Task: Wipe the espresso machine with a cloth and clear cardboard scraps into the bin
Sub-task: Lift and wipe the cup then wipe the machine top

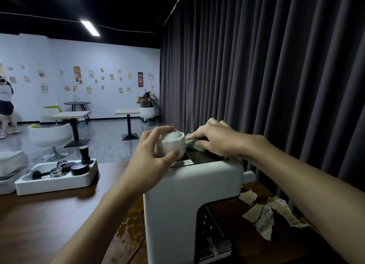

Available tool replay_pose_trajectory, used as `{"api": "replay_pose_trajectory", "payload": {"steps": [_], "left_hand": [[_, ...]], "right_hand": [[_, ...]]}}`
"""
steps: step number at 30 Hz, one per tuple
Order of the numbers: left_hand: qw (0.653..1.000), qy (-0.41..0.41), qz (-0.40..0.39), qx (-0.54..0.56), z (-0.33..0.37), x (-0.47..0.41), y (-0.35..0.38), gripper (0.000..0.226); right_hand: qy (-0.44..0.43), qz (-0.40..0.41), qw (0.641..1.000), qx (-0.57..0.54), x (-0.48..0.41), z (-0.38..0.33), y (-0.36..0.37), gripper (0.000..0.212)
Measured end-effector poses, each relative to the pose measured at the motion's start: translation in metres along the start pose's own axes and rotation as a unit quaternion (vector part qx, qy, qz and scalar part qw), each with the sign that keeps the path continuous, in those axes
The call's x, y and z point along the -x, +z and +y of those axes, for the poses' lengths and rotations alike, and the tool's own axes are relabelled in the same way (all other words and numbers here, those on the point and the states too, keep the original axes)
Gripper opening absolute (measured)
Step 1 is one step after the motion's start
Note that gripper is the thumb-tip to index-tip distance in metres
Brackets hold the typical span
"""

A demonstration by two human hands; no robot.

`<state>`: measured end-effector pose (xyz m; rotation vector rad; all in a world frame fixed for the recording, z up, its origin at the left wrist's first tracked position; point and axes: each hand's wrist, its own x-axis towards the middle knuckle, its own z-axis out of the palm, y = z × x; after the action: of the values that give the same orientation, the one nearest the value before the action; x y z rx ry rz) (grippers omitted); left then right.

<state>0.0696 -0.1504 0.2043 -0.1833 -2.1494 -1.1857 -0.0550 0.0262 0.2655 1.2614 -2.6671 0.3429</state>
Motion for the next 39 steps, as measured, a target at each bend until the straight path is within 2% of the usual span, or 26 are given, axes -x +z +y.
{"api": "replay_pose_trajectory", "payload": {"steps": [3,7,14,18,21,28,35,39], "left_hand": [[1.000,0.000,-0.001,0.008,0.000,-0.001,-0.001,0.046],[1.000,-0.003,-0.002,0.005,0.001,-0.001,-0.001,0.045],[1.000,-0.009,-0.006,-0.004,0.001,-0.001,-0.002,0.045],[1.000,-0.014,0.001,-0.006,0.000,0.000,-0.001,0.044],[1.000,-0.015,0.009,-0.005,0.000,0.000,0.000,0.044],[1.000,-0.014,0.015,0.012,0.001,0.000,0.001,0.044],[0.999,-0.022,0.012,0.020,0.000,0.000,-0.001,0.044],[1.000,-0.025,0.009,0.010,0.002,0.001,-0.001,0.045]], "right_hand": [[0.027,0.003,1.000,0.010,-0.017,-0.002,0.003,0.036],[0.010,-0.003,1.000,0.016,-0.017,0.001,0.002,0.036],[-0.008,-0.030,0.997,0.076,0.038,0.009,-0.024,0.041],[-0.013,-0.009,0.996,0.088,0.059,0.009,-0.026,0.046],[-0.015,0.006,0.998,0.062,0.053,0.007,-0.021,0.042],[-0.009,-0.018,1.000,0.021,0.010,0.006,-0.005,0.038],[0.001,-0.026,0.996,0.080,-0.022,-0.012,0.003,0.038],[-0.005,-0.039,0.997,0.061,-0.007,-0.012,-0.001,0.038]]}}
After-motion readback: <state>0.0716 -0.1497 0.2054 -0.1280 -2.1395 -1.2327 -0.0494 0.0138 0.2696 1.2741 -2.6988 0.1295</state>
